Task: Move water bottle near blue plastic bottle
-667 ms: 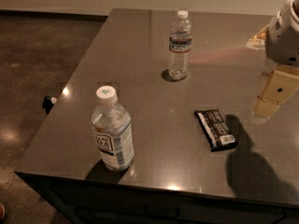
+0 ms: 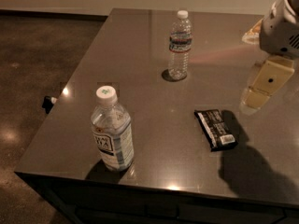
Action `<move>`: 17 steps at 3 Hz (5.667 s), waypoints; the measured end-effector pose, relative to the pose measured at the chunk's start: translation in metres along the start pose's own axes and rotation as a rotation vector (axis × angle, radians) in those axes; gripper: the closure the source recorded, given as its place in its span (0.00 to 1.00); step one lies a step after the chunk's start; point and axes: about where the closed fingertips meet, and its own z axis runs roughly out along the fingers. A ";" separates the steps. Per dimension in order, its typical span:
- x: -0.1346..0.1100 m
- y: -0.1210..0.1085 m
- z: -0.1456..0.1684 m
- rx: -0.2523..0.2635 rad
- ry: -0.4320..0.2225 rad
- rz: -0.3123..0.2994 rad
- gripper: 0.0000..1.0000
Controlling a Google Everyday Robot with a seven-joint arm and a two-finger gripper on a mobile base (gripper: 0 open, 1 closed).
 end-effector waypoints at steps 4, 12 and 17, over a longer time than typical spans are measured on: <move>-0.080 -0.113 0.048 0.057 -0.306 0.329 0.00; -0.170 -0.137 0.055 -0.043 -0.572 0.292 0.95; -0.210 0.009 0.031 -0.241 -0.646 -0.276 1.00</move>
Offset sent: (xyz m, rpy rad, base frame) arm 0.1106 0.0647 0.0053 0.2870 -0.0121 -0.1211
